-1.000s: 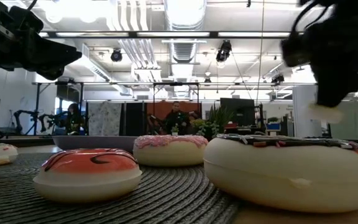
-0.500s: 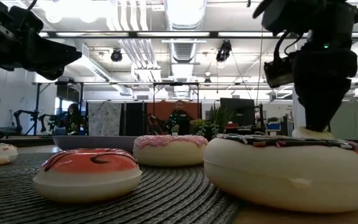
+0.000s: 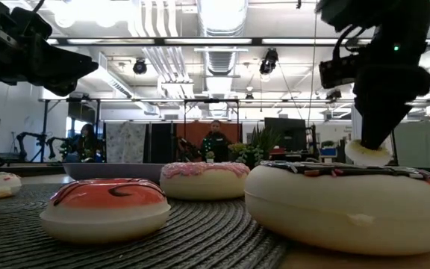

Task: Pick & Place donuts
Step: Put the small yellow donut on the white plate

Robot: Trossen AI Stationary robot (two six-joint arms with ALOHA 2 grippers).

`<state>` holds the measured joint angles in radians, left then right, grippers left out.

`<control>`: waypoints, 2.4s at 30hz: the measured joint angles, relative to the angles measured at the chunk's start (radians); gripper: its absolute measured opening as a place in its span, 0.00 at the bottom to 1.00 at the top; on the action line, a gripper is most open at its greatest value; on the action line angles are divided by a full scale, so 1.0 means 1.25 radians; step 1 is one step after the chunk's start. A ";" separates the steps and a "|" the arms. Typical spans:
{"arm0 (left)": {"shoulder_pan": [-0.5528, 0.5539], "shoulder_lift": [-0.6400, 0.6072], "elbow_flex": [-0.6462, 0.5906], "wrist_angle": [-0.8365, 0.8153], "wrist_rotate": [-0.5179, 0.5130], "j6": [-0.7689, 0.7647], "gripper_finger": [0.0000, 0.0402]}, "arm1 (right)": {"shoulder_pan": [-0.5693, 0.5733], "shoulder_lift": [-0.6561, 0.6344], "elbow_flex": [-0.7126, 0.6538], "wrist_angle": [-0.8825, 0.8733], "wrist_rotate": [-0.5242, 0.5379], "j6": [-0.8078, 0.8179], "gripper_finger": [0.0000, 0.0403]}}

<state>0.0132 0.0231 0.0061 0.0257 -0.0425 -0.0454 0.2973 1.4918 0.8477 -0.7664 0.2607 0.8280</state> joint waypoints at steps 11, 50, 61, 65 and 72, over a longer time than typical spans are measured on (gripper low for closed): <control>0.000 0.000 0.000 0.000 0.000 0.000 0.18 | 0.006 -0.003 0.007 0.014 -0.048 -0.019 0.46; -0.048 0.952 0.470 0.316 -0.126 -0.502 0.18 | -0.008 -0.006 0.007 0.044 -0.090 0.048 0.46; -0.093 1.279 0.707 0.279 -0.120 -0.328 0.18 | -0.045 -0.060 -0.011 0.103 -0.113 0.196 0.46; -0.095 1.331 0.752 0.355 -0.120 -0.301 0.18 | -0.072 -0.120 -0.051 0.128 -0.132 0.273 0.46; -0.095 1.498 0.914 0.371 -0.050 -0.317 0.18 | -0.096 -0.205 -0.132 0.222 -0.128 0.378 0.46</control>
<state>-0.1055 1.8950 1.1482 0.4897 -0.1050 -0.4421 0.1768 1.2357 0.6822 -0.4887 0.1006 1.3005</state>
